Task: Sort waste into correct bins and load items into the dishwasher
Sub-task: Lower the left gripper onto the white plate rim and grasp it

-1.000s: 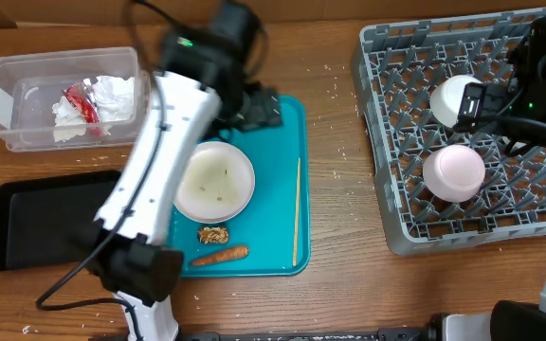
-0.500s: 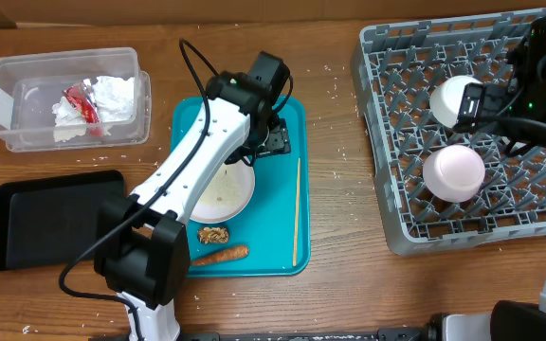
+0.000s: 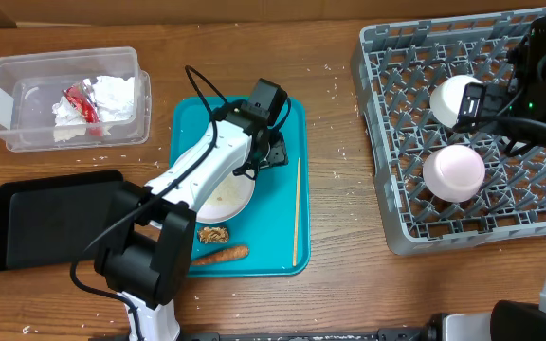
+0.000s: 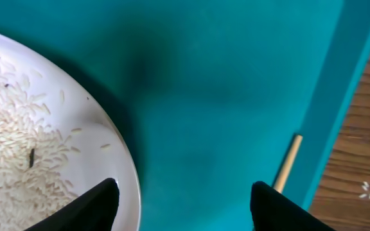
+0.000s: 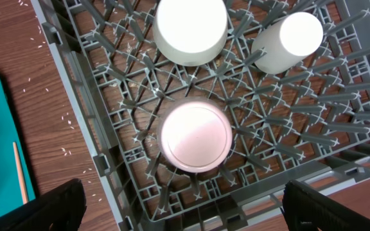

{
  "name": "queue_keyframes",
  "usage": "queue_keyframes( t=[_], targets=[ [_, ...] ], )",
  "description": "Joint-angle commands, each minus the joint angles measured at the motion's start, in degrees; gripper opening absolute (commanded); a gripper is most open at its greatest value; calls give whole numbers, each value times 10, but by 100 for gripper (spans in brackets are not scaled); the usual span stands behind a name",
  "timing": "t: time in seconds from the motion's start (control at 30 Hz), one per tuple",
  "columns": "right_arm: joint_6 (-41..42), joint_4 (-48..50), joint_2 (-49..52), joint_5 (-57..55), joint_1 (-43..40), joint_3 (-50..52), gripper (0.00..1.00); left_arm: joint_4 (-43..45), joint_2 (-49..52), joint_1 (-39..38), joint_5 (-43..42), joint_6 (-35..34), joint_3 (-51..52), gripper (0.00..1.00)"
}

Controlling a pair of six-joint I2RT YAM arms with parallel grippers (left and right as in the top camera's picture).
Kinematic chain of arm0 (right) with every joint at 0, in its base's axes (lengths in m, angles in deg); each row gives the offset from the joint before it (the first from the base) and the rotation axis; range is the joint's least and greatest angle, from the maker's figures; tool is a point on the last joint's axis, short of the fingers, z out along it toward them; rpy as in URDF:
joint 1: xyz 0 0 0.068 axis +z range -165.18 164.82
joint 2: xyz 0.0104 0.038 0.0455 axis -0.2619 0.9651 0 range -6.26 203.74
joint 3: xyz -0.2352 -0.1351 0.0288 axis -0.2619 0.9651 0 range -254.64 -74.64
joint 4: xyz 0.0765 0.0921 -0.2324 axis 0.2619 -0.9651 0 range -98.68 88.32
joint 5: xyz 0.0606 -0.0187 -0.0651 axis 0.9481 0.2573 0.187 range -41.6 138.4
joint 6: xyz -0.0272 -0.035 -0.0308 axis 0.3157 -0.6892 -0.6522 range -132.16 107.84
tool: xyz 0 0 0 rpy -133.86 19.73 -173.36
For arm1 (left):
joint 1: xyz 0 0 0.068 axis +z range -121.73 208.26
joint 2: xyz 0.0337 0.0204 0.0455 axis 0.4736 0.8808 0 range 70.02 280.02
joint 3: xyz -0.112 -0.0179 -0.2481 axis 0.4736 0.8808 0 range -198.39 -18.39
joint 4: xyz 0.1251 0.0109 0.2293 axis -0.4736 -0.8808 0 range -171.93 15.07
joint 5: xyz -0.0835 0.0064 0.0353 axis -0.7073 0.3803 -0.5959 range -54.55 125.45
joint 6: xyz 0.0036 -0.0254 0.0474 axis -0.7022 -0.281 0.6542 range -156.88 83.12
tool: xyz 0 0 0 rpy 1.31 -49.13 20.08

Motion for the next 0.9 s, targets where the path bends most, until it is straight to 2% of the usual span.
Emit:
queue_keyframes(
  t=[0.0, 0.43, 0.87],
  targets=[
    [0, 2, -2, -4, -2, -5, 100, 12, 5, 2, 13, -3, 25, 67],
    [0, 2, -2, -4, -2, -5, 100, 16, 5, 1, 38, -3, 43, 61],
    [0, 2, -2, -4, -2, -5, 100, -25, 6, 1, 6, -3, 43, 52]
  ],
)
